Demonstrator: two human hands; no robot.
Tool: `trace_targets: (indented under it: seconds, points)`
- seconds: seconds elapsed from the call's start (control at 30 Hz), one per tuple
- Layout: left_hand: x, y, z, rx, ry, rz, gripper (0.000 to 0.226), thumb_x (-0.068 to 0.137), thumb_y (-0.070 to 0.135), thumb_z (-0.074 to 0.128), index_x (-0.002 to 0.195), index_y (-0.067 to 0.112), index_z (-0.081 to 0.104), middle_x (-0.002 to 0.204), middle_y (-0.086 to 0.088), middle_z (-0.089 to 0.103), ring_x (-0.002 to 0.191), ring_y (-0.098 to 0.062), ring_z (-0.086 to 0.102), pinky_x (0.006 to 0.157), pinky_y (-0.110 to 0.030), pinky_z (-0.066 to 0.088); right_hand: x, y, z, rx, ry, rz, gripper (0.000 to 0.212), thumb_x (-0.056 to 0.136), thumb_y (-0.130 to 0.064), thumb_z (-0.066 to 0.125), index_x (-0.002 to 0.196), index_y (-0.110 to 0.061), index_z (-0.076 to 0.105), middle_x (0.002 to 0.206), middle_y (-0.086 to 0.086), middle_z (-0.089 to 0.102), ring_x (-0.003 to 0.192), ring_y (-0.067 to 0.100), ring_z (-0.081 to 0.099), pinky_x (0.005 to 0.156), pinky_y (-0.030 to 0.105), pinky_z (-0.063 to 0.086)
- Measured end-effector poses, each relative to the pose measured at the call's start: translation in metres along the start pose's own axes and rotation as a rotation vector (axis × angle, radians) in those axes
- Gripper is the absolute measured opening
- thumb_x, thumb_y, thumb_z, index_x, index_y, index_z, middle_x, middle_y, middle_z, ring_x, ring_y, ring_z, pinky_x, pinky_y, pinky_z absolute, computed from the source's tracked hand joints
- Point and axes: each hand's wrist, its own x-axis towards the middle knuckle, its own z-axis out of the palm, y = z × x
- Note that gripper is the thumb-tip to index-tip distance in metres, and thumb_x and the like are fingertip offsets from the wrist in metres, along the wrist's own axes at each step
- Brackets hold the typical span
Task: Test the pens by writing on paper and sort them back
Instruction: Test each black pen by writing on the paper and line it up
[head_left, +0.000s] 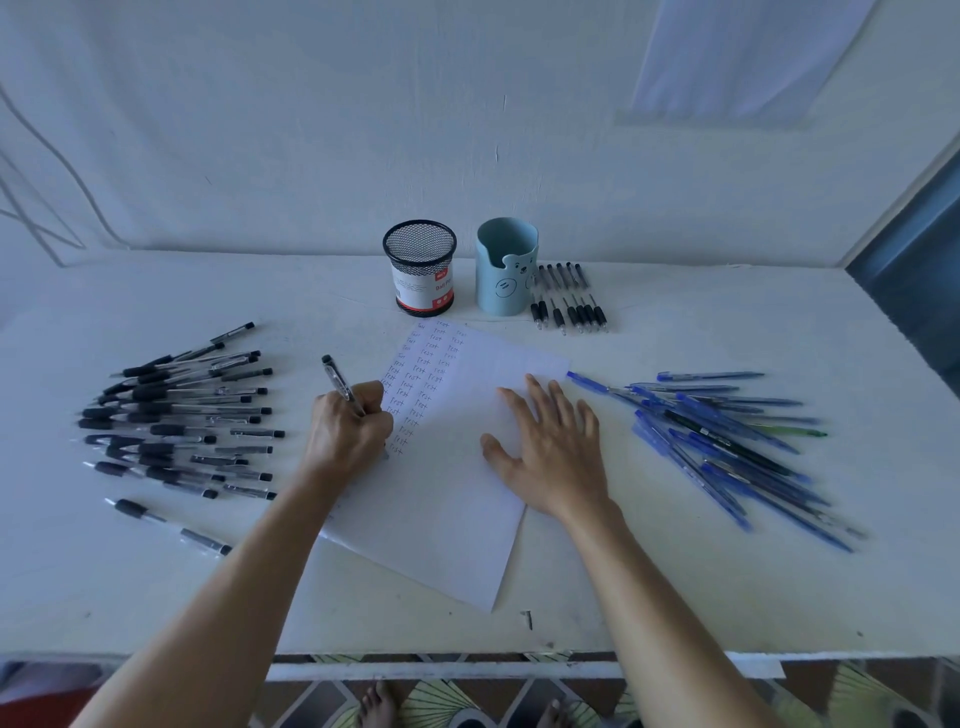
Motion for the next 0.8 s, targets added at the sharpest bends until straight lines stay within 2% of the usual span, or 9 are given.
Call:
trace_targets:
  seconds: [0.1,0.23,0.43,0.57,0.8]
  points:
    - [0.0003,-0.0014,0.0001,0.004,-0.002,0.001,0.021,0.054,0.011,0.046,0.055,0.013,0.025,0.053,0.001,0.025,0.054,-0.015,0.022,0.046,-0.03,0.019,-0.0001,-0.0004,-0.0003,0.0,-0.005,0.0,0.088,0.074,-0.073,0.004,0.153,-0.039,0.021,0.167,-0.005,0.007,0.153,0.019,0.003,0.12,0.048,0.004]
    - [-0.0018,-0.0002,0.0014,0.0,-0.006,0.023,0.023,0.054,0.011,0.046,0.054,0.018,0.024,0.051,0.008,0.021,0.051,-0.011,0.018,0.044,-0.025,0.014,-0.0004,-0.0003,-0.0002,0.001,-0.01,0.002,0.088,0.074,-0.074,0.004,0.153,-0.04,0.021,0.167,-0.005,0.006,0.153,0.019,0.002,0.12,0.048,0.003]
    - [-0.0005,-0.0009,0.0003,0.014,-0.021,0.029,0.024,0.053,0.011,0.046,0.054,0.018,0.024,0.052,0.008,0.02,0.053,-0.012,0.017,0.047,-0.03,0.015,0.0,0.0,0.0008,-0.007,-0.003,0.001,0.087,0.074,-0.073,0.005,0.153,-0.04,0.021,0.167,-0.005,0.007,0.153,0.019,0.003,0.12,0.048,0.004]
    - [-0.0036,0.0016,0.0013,-0.007,-0.015,0.047,0.026,0.054,0.011,0.046,0.053,0.02,0.022,0.05,0.008,0.019,0.052,-0.011,0.017,0.044,-0.025,0.012,0.0001,0.0001,-0.0002,-0.004,-0.009,-0.001,0.087,0.074,-0.073,0.004,0.154,-0.04,0.02,0.167,-0.005,0.006,0.153,0.019,0.002,0.121,0.048,0.003]
    - [-0.0018,-0.0009,0.0018,-0.003,-0.017,0.068,0.026,0.053,0.011,0.047,0.052,0.02,0.023,0.051,0.008,0.019,0.053,-0.012,0.017,0.045,-0.026,0.013,-0.0001,0.0,0.001,-0.007,-0.003,0.002,0.087,0.075,-0.073,0.005,0.153,-0.04,0.021,0.167,-0.005,0.007,0.153,0.019,0.003,0.12,0.048,0.004]
